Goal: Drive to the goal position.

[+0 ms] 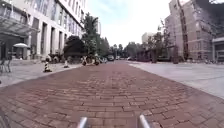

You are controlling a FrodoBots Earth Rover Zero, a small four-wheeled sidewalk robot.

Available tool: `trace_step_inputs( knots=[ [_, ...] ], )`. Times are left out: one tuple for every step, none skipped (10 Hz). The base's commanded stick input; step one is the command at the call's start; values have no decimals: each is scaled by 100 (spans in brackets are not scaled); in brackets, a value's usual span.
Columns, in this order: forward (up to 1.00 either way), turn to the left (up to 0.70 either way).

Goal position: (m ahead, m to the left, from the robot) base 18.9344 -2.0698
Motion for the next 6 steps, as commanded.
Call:
trace_step_inputs(
  knots=[
    [70,0],
    [70,0],
    [70,0],
    [70,0],
    [70,0],
    [70,0]
  ],
)
